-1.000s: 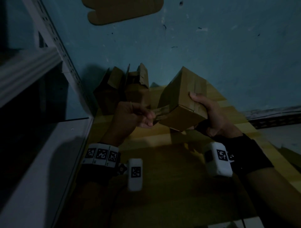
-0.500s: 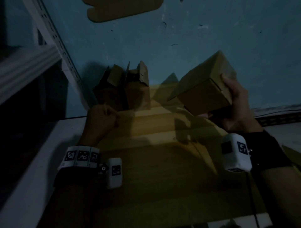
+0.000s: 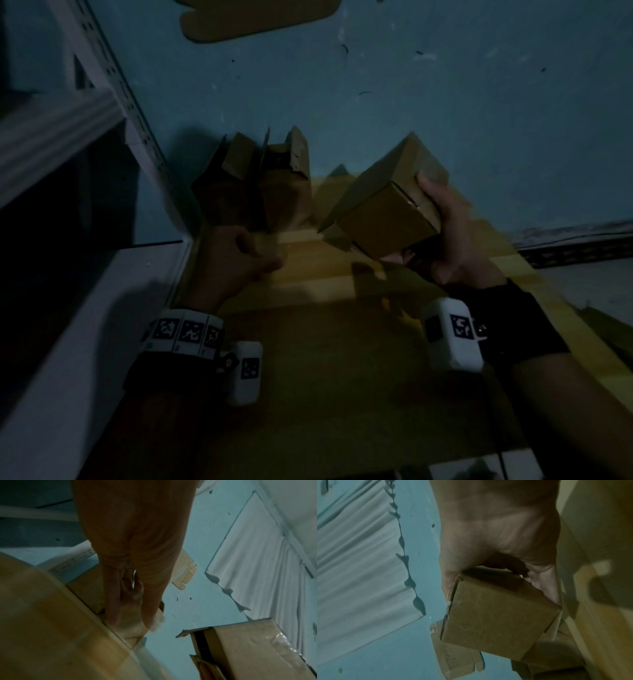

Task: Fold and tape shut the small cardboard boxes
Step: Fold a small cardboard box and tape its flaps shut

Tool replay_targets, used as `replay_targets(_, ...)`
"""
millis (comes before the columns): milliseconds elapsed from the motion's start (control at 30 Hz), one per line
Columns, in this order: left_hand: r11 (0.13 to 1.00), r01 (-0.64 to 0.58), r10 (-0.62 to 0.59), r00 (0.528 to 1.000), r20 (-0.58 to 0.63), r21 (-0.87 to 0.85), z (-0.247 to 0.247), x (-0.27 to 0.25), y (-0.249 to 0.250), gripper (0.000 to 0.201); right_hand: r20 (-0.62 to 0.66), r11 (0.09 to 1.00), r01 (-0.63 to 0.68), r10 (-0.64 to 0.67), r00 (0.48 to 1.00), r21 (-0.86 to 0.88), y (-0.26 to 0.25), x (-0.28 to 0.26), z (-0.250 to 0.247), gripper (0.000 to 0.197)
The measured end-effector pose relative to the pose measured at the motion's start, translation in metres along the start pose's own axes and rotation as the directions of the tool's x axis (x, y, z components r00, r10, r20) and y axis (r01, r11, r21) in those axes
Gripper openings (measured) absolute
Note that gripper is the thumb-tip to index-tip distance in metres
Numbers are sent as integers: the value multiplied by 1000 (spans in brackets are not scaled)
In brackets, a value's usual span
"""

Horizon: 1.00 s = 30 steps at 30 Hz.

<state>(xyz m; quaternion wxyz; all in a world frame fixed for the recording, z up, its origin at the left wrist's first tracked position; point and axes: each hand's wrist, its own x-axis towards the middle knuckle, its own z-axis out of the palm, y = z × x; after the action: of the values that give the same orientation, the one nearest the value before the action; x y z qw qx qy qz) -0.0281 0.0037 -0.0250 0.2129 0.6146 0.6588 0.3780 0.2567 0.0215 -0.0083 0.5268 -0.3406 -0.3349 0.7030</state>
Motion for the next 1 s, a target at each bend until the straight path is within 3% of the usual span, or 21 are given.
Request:
replay_targets(167, 986, 112, -107, 993, -46, 125, -16, 7, -26, 41, 25, 999, -43, 44, 999, -33, 5, 2, 7, 49)
replay_targets(300, 994, 106, -104, 989, -102, 13, -14, 4, -34, 16, 35, 997, -52, 54, 998, -63, 12, 3, 12, 51)
replay_targets(533, 967, 185, -203, 975, -94, -175, -8, 7, -40, 33, 72, 993, -55, 63, 995, -100, 16, 2, 19, 47)
replay_targets(733, 890, 273, -298, 954, -12, -366, 0, 3, -28, 23, 167, 994, -49, 65, 984, -97, 24, 3, 23, 57)
replay_targets(833, 912, 257, -270, 963, 4, -320, 7, 2, -14, 17, 218, 992, -56, 80, 973, -112, 28, 6, 21, 63)
replay_targets(1000, 988, 52, -46, 998, 49, -143, 28, -4, -3, 15, 251, 985, -110, 142, 957, -135, 29, 11, 13, 60)
